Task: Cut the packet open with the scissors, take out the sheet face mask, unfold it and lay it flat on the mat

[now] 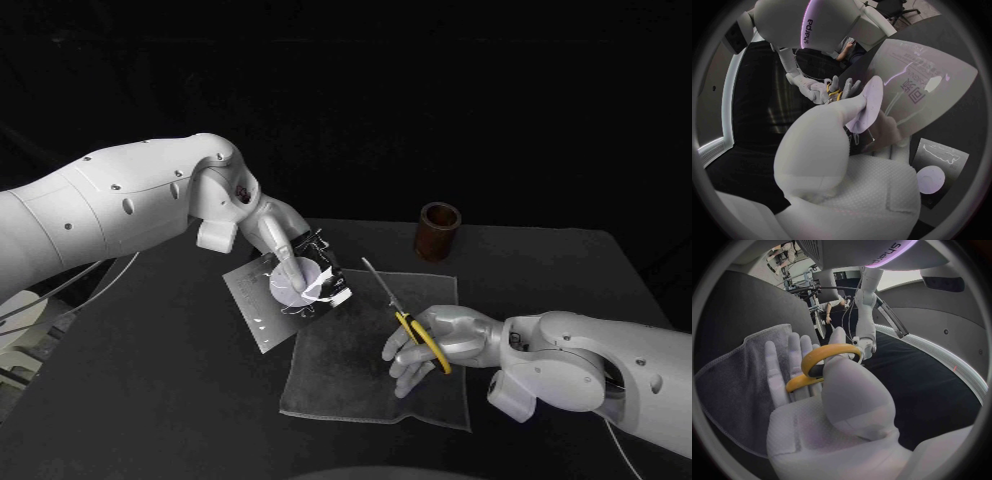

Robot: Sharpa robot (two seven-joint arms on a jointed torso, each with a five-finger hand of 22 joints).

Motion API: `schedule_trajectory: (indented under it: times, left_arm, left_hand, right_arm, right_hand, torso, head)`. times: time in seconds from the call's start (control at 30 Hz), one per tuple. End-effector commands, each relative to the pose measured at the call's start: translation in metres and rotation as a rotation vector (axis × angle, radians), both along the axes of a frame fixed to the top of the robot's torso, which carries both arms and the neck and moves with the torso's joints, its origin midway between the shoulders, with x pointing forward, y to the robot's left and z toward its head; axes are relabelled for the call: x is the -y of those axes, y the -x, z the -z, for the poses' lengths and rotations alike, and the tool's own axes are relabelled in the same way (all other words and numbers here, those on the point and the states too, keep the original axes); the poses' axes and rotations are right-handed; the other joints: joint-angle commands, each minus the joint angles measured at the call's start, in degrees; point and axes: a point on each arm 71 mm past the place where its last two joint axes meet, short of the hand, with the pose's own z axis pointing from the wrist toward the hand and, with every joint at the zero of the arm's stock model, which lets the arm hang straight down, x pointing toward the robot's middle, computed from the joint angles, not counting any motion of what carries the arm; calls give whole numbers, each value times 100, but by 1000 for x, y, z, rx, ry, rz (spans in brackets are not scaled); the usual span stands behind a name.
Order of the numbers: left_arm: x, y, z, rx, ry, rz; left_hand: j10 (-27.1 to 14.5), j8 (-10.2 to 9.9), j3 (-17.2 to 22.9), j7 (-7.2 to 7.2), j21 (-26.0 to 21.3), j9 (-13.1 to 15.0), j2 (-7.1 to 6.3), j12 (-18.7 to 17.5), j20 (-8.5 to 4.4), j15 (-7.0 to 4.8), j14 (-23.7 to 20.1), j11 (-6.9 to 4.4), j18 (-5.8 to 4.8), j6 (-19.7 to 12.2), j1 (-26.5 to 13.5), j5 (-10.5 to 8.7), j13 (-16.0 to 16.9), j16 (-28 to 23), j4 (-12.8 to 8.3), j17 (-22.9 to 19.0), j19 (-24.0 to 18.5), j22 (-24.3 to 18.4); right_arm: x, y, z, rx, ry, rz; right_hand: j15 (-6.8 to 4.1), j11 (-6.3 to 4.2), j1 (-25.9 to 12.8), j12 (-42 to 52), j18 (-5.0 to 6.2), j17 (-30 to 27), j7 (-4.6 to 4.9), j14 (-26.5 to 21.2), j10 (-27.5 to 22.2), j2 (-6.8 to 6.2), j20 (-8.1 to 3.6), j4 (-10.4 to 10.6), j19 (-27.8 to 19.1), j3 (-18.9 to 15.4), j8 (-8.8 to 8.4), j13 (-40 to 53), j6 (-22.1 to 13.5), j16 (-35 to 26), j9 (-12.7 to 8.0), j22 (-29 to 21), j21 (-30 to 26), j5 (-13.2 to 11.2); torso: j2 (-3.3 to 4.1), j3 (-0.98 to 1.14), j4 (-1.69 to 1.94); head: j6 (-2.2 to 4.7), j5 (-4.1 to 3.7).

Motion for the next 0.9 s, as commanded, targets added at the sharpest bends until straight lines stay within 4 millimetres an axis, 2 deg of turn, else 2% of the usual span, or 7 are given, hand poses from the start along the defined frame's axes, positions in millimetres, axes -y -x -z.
schedule_trajectory:
  times: [0.03, 0.13, 0.3, 0.37, 0.43, 0.6, 0.9]
  left_arm:
    - [0, 8, 0, -51, 9, 116]
    - [-2, 8, 2, -48, 11, 110]
    - [-2, 10, 4, -45, 18, 107]
    - [-1, 11, 5, -43, 20, 107]
    - [0, 12, 5, -42, 21, 110]
    - [7, 14, 7, -44, 21, 127]
    - [17, 16, 10, -50, 18, 147]
  left_hand:
    - [19, 34, 24, 11, 33, 223, 29, 18, 0, -26, 10, 4, 106, 47, -13, 18, 0, -29, -1, 9, -41, 5]
    - [19, 33, 24, 11, 34, 227, 28, 18, 0, -26, 9, 3, 107, 47, -15, 18, 1, -29, -1, 10, -42, 5]
    - [18, 32, 24, 10, 34, 229, 28, 18, 1, -26, 9, 4, 107, 47, -17, 18, 1, -29, -1, 10, -43, 5]
    - [18, 32, 24, 10, 34, 229, 28, 18, 1, -26, 9, 4, 107, 47, -17, 18, 1, -29, -1, 10, -43, 5]
    - [18, 32, 24, 10, 34, 229, 28, 18, 1, -26, 9, 4, 107, 47, -17, 18, 1, -29, -1, 10, -43, 5]
    - [18, 31, 21, 10, 36, 233, 24, 18, 1, -26, 9, 3, 107, 47, -21, 18, 2, -29, -1, 12, -44, 5]
    - [17, 30, 20, 11, 37, 236, 21, 18, 2, -26, 8, 3, 107, 45, -24, 18, 3, -30, 0, 13, -45, 5]
  right_arm:
    - [4, -8, -5, 46, -77, 100]
    - [8, -15, -7, 60, -122, 174]
    - [10, -30, -10, 82, -170, 266]
    - [8, -38, -12, 93, -177, 287]
    - [6, -44, -13, 104, -176, 303]
    - [-5, -62, -18, 138, -157, 339]
    - [-21, -79, -21, 159, -140, 351]
  right_hand:
    - [-121, -312, 779, -44, 842, 68, -114, 262, 688, 581, -107, -238, 229, -38, -49, -19, 262, 108, -100, 33, 103, 0]
    - [-188, -362, 1051, -90, 840, 108, -161, 411, 804, 598, -170, -367, 334, 191, -77, -29, 413, 164, -157, 57, 166, 6]
    - [-233, -333, 1199, -341, 819, 149, -106, 593, 939, 584, -253, -485, 438, 644, -397, -54, 482, 138, -400, 117, 294, 11]
    - [-220, -289, 1148, -515, 814, 146, -56, 618, 878, 579, -258, -527, 407, 839, -563, -66, 469, 82, -514, 146, 335, 10]
    - [-211, -251, 1063, -628, 814, 155, -14, 660, 797, 573, -258, -538, 417, 883, -683, -71, 415, 70, -594, 169, 375, 7]
    - [-181, -173, 568, -751, 822, 229, 50, 769, 528, 504, -243, -432, 460, 494, -896, -74, 384, 94, -753, 189, 432, -3]
    - [-160, -120, 306, -741, 825, 356, 88, 809, 356, 535, -237, -481, 552, -71, -995, -66, 429, 134, -842, 176, 459, -4]
  torso:
    - [0, -7, -1]
    - [0, -5, 8]
    - [-2, -4, 10]
    - [1, -5, 9]
    - [1, -5, 8]
    - [10, -8, 7]
    - [11, -6, 8]
  head:
    - [17, -11]
    - [22, -4]
    - [24, -12]
    - [25, -13]
    - [21, -8]
    - [34, 2]
    - [31, 0]
